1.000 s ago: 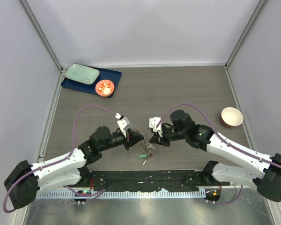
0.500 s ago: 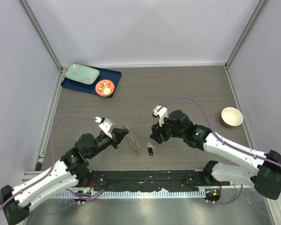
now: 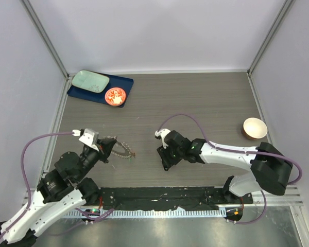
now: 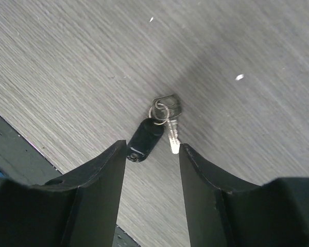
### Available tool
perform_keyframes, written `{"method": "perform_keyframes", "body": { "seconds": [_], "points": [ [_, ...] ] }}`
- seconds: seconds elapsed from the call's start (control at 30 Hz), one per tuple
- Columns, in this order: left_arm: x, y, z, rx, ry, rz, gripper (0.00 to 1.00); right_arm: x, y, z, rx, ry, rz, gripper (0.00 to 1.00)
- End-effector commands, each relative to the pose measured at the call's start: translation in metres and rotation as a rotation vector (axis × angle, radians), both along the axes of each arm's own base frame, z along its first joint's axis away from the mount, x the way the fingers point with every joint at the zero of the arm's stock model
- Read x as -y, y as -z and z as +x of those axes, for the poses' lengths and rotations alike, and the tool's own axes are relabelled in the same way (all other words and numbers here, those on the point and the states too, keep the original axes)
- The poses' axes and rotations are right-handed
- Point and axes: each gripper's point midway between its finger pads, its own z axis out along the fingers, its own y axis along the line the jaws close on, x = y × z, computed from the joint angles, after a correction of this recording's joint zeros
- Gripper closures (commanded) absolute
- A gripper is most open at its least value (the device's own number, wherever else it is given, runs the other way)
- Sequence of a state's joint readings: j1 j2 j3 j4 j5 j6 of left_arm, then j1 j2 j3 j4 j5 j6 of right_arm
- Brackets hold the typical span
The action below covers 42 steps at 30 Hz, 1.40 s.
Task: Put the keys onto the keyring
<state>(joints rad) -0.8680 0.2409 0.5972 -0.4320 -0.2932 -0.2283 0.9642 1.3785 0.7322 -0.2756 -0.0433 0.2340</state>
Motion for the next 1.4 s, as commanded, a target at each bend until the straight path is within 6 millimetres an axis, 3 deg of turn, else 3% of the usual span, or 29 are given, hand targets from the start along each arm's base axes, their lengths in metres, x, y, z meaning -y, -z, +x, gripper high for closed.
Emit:
{"method": "perform_keyframes", "body": {
  "seconds": [0.0, 0.17, 0.33, 0.43, 0.47, 0.57, 0.67, 0.8, 0.97, 1.17, 1.37],
  "points": [
    [-0.012, 0.007, -0.009, -0.029, 0.0, 0.047, 1.0, -0.01, -0.005, 0.0, 0.028, 0.087, -0.047, 0.48],
    [-0.016, -0.004, -0.016, 0.017, 0.025, 0.042, 1.0, -0.014, 0.01, -0.011, 0.023, 0.078, -0.113, 0.51],
    [-0.015, -0.004, -0.016, 0.035, 0.036, 0.058, 1.0, -0.013, 0.024, -0.009, 0.049, 0.092, -0.195, 0.56],
    [-0.015, -0.003, -0.017, 0.039, 0.041, 0.054, 1.0, -0.013, 0.028, -0.006, 0.066, 0.086, -0.228, 0.65],
    [-0.015, -0.004, -0.017, 0.043, 0.042, 0.049, 1.0, -0.013, 0.026, -0.003, 0.08, 0.088, -0.231, 0.72],
    [-0.016, -0.003, -0.019, 0.051, 0.044, 0.038, 1.0, -0.014, 0.012, 0.009, 0.146, 0.077, -0.239, 0.89],
    [-0.017, -0.004, -0.02, 0.055, 0.044, 0.032, 1.0, -0.018, -0.008, 0.024, 0.198, 0.047, -0.234, 0.99],
    [-0.015, -0.003, -0.02, 0.05, 0.053, 0.035, 1.0, -0.024, -0.033, 0.05, 0.244, 0.032, -0.201, 0.99],
    [-0.013, 0.0, -0.02, 0.036, 0.059, 0.036, 1.0, -0.014, -0.048, 0.074, 0.24, 0.074, -0.143, 0.99],
    [-0.013, 0.0, -0.019, 0.039, 0.056, 0.028, 1.0, -0.019, -0.069, 0.066, 0.211, 0.057, 0.023, 0.99],
    [-0.01, 0.002, -0.018, 0.028, 0.066, 0.027, 1.0, -0.004, -0.05, 0.051, 0.149, 0.083, 0.0, 0.99]
  ]
}}
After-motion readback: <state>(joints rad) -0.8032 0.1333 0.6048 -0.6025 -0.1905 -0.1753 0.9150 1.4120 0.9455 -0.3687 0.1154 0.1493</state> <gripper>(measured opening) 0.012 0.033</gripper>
